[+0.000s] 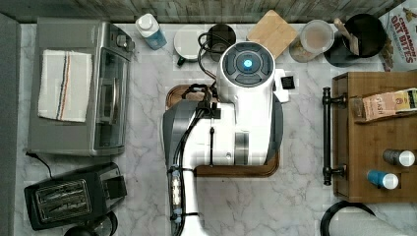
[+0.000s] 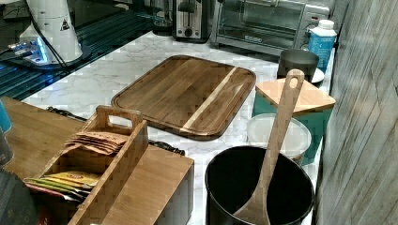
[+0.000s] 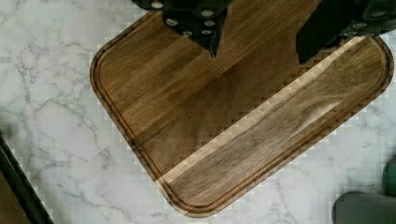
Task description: Open the drawer.
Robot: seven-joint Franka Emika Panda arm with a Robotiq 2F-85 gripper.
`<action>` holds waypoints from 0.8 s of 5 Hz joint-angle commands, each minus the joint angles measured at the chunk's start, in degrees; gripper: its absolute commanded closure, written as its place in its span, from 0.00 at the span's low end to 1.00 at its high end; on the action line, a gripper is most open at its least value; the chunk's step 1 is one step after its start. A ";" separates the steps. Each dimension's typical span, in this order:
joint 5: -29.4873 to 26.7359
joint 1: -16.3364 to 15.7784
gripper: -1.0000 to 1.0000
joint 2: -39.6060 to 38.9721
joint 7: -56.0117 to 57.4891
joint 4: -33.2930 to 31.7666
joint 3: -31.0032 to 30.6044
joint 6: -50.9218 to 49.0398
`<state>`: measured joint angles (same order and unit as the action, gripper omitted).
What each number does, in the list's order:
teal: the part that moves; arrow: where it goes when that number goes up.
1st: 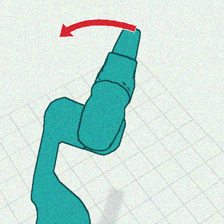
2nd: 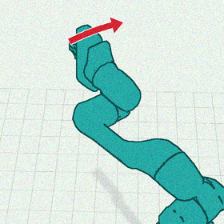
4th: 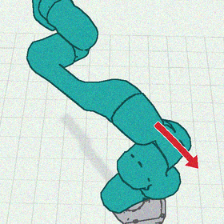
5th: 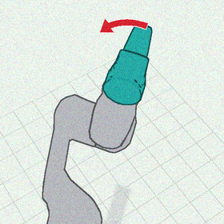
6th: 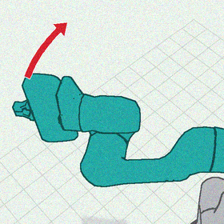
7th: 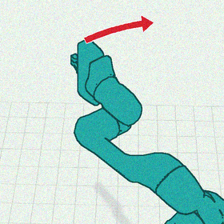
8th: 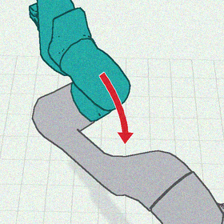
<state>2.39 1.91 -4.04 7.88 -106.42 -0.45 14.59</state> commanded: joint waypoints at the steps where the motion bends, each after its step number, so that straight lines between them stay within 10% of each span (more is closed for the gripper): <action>1: 0.32 -0.36 0.00 0.00 0.06 -0.56 0.37 0.01; 4: 4.68 1.86 0.00 7.57 15.93 -13.60 1.88 7.17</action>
<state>6.32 1.93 -2.21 17.46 -115.15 0.20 21.14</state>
